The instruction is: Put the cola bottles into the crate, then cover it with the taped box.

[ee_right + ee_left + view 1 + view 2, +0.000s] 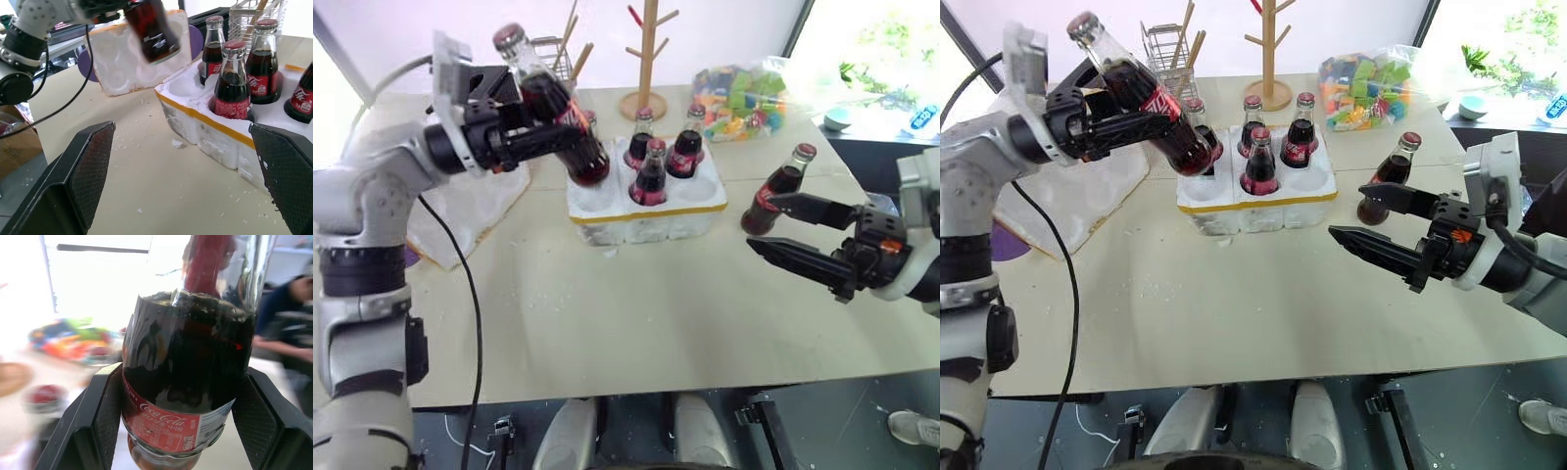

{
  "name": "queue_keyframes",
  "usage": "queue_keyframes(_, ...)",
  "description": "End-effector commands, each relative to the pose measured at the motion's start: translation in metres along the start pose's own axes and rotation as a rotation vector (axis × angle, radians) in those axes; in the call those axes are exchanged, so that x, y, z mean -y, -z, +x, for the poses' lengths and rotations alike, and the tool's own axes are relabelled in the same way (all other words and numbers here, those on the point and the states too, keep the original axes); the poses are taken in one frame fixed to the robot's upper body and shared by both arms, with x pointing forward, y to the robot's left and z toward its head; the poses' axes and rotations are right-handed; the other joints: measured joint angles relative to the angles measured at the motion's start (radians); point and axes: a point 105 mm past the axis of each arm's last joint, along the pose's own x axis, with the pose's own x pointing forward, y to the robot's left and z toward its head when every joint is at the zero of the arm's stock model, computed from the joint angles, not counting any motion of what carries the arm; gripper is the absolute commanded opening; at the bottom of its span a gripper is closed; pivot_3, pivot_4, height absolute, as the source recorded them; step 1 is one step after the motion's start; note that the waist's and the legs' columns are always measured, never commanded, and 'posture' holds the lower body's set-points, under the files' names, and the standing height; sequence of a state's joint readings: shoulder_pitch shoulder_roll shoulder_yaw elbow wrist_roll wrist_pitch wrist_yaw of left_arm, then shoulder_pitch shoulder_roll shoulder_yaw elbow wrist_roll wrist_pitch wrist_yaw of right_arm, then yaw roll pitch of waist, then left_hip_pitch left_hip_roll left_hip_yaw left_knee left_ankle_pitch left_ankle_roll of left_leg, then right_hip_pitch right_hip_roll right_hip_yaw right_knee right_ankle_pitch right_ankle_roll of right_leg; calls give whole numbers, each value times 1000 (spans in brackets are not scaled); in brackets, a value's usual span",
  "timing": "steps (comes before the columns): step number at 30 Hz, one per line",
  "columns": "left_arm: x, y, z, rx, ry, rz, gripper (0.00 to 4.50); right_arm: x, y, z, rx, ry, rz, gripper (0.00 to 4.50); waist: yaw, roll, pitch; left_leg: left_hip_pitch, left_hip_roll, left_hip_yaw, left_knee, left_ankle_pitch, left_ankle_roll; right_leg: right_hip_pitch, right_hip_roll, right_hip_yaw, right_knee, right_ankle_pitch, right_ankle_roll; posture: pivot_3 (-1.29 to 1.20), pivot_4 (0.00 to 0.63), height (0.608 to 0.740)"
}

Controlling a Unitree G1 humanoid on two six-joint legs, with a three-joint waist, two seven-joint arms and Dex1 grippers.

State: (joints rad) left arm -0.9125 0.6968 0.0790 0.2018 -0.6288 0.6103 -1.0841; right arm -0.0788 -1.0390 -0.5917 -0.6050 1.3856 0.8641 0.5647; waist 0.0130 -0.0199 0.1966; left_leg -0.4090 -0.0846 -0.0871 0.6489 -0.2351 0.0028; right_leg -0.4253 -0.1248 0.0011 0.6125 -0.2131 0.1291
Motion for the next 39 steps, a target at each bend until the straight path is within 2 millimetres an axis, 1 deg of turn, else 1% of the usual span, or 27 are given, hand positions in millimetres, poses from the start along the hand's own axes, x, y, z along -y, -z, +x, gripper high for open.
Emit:
queue_keyframes(1,-5,0,13,-23,37,118,2718,-2,-11,-3,46,14,-53,4500,1,0,0,-1,0,0,0,0,0,-1,0,0,0,0,0,0,150,740)
queue_keyframes(7,1,38,32,-115,108,168,2718,-2,-9,-5,48,28,-50,4500,2,-2,1,-4,0,0,0,-1,1,-3,-1,0,-2,1,1,0,150,740)
queue_keyframes(10,3,63,40,-164,103,182,2718,-2,-6,-6,43,33,-43,4500,2,-1,1,-4,0,0,0,-1,1,-4,-1,0,-1,1,1,0,150,740)
queue_keyframes(12,5,81,42,-201,99,185,2718,-2,-4,-5,42,36,-42,4500,2,-1,1,-4,0,0,0,-1,1,-3,-1,0,-1,1,1,0,150,740)
queue_keyframes(14,6,91,42,-215,92,168,2718,-1,-3,-5,42,42,-42,4500,2,-1,1,-4,0,0,1,-1,1,-3,-1,0,-1,1,0,0,150,740)
queue_keyframes(15,5,93,41,-214,86,157,3642,0,-2,-5,37,51,-46,4500,2,-1,1,-4,0,0,1,-1,1,-3,-1,0,-1,1,0,0,150,740)
queue_keyframes(16,5,94,39,-212,82,152,3993,1,-1,-5,32,60,-51,4500,2,-1,1,-4,0,0,2,-1,1,-3,-1,0,-1,1,0,0,150,740)
queue_keyframes(17,4,92,37,-202,76,151,4439,4,1,-5,22,77,-58,4500,3,-1,1,-4,0,0,2,-1,1,-3,-1,0,-1,1,0,0,150,740)
queue_keyframes(18,4,90,36,-193,69,150,4439,7,2,-6,13,96,-59,4500,3,-1,0,-4,0,0,2,-1,1,-3,-1,0,-1,1,1,0,150,740)
queue_keyframes(21,0,74,27,-152,35,132,4439,17,4,-10,4,160,-67,4500,1,-1,0,-4,0,0,2,-1,1,-3,-1,0,0,1,1,0,150,740)
queue_keyframes(22,0,66,23,-134,36,132,4439,19,5,-12,-1,176,-70,4500,-1,-1,0,-4,0,0,2,-1,1,-3,-1,0,0,1,1,0,150,740)
queue_keyframes(23,1,44,15,-76,42,120,4439,24,9,-16,-20,210,-81,4500,-2,-1,0,-3,0,0,2,-1,1,-3,0,0,0,1,1,0,150,740)
queue_keyframes(24,2,10,4,13,46,71,4439,32,17,-21,-56,265,-87,4500,-2,-1,1,-3,1,0,2,-1,1,-3,0,0,0,1,1,0,150,740)
queue_keyframes(25,6,-13,-4,70,61,37,4439,38,23,-24,-83,302,-93,4500,-2,-2,1,-3,2,0,1,-1,1,-3,1,0,0,1,1,0,150,740)
queue_keyframes(26,15,-29,-12,101,98,18,4439,43,29,-27,-97,330,-81,4500,-3,-2,1,-3,3,-1,1,-1,1,-3,3,0,0,1,1,0,150,740)
queue_keyframes(28,34,-41,-23,109,174,-9,4439,51,37,-30,-96,374,-52,4500,-7,-1,0,-3,5,0,1,-1,1,-4,5,0,1,1,1,0,150,740)
queue_keyframes(30,56,-42,-31,79,251,-50,4439,65,46,-32,-105,454,-65,4500,-6,2,-1,-1,5,0,0,-1,1,-2,5,0,1,0,1,0,150,740)
queue_keyframes(31,68,-35,-34,35,290,-67,4439,76,52,-33,-120,517,-91,4500,-6,4,-3,1,5,1,0,-1,1,-1,4,0,0,0,0,0,150,740)
queue_keyframes(33,87,-11,-36,-78,332,-39,4439,93,63,-36,-100,618,-65,4500,-6,6,-4,2,5,1,0,-1,1,1,5,1,1,0,-1,0,150,740)
queue_keyframes(34,91,3,-37,-133,334,-29,4439,96,65,-35,-73,629,-35,4500,-6,6,-3,3,6,2,0,0,-1,1,5,2,1,-1,-5,0,150,740)
queue_keyframes(36,95,25,-37,-193,310,-43,4439,98,68,-30,-29,621,-20,4500,-2,5,-3,3,8,2,1,1,-3,1,7,2,1,1,-9,0,150,740)
queue_keyframes(37,96,32,-35,-202,296,-49,4439,101,70,-27,-24,632,-33,4500,-1,5,-3,3,9,2,1,1,-3,1,7,2,1,2,-10,0,150,740)
queue_keyframes(39,98,39,-30,-198,284,-48,4439,114,75,-24,-10,682,-34,4500,0,5,-3,2,9,3,1,2,-3,1,8,2,1,2,-10,0,150,740)
